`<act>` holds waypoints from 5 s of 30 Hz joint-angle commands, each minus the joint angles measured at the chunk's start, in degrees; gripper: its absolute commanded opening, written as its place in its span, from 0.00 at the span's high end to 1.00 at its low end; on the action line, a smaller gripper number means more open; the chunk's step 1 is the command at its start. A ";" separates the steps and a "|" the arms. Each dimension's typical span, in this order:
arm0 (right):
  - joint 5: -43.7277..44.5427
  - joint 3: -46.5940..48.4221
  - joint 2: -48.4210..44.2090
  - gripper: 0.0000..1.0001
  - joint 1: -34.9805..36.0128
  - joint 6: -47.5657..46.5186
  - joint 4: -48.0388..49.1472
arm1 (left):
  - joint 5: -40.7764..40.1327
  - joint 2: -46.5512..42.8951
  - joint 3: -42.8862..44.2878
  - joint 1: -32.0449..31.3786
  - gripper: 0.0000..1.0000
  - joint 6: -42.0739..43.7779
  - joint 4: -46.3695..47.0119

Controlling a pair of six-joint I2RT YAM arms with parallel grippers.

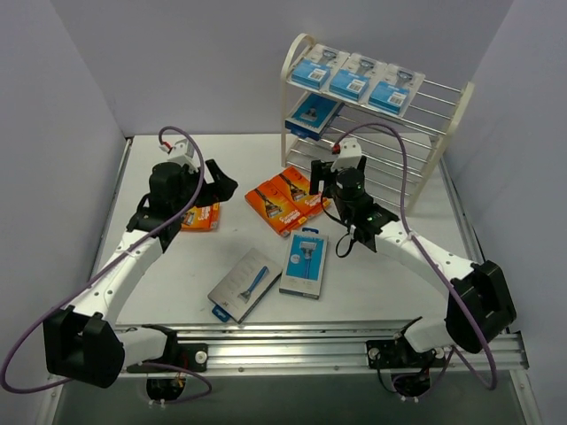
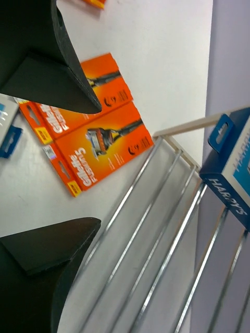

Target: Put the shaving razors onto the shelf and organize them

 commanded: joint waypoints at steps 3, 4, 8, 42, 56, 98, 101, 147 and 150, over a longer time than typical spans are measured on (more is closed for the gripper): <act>-1.73 -4.96 -5.75 0.22 6.13 8.89 -5.49 | 1.09 0.08 -2.58 0.58 0.06 -3.80 1.13; -2.00 -6.01 -6.19 0.22 7.64 9.41 -6.28 | 1.26 -1.23 -5.20 0.85 0.06 -4.95 1.49; -3.49 -7.95 -8.12 0.21 14.41 10.03 -7.34 | -0.66 -6.68 -11.88 2.43 0.06 -10.66 1.67; -12.37 -2.60 12.08 0.18 44.57 8.10 -8.57 | -9.28 -27.52 -26.49 8.50 0.06 -15.50 -4.14; -1.41 2.67 21.49 0.19 45.27 7.75 -13.13 | -11.57 -29.81 -27.99 9.20 0.06 -16.30 -4.05; -22.10 11.21 21.86 0.21 21.20 10.12 -4.27 | 1.09 -31.31 -45.48 11.49 0.00 -33.34 15.28; -23.09 10.06 20.53 0.21 21.10 10.47 -4.96 | 1.26 -30.34 -47.06 11.49 0.00 -34.13 18.18; -21.42 -1.36 8.66 0.21 13.19 10.30 -4.00 | 17.52 21.52 -50.49 10.08 0.42 -35.45 73.56; -21.51 -1.63 8.66 0.21 12.75 10.38 -3.65 | 17.87 21.17 -50.40 9.90 0.45 -35.19 73.56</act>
